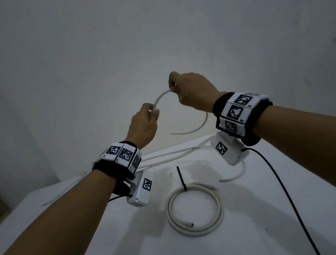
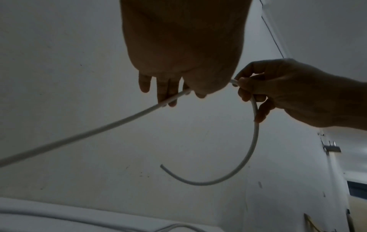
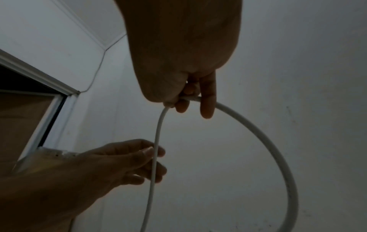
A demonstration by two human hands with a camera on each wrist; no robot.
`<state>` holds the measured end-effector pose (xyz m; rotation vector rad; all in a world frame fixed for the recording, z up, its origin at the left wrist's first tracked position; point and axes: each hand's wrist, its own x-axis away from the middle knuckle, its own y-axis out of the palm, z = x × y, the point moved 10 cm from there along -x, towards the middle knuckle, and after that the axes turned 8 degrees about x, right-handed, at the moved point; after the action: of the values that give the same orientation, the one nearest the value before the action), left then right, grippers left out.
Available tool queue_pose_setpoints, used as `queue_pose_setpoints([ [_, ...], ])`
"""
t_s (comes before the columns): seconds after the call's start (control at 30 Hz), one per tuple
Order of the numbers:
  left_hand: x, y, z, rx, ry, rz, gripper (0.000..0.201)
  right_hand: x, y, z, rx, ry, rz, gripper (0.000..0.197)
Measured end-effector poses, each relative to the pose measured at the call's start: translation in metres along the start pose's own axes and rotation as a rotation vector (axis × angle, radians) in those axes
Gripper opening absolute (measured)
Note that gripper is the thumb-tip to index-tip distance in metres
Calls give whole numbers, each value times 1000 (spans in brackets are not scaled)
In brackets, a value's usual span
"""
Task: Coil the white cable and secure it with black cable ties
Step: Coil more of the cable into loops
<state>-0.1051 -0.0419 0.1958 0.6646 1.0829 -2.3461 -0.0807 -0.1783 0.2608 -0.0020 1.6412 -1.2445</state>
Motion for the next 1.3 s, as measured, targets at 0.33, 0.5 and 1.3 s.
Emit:
queue_pose_setpoints([
  [0.33,31,-35,32,215,-58,-150,39,55,-17,26,-228,219,-277,27],
  [0.5,63,-22,24,298,-146,-310,37,81,-14,36,-293,314,-280,35],
  [1.3,74,-60,11,482,-165,288,25,134,41,-8,-1764,796,-1,41],
])
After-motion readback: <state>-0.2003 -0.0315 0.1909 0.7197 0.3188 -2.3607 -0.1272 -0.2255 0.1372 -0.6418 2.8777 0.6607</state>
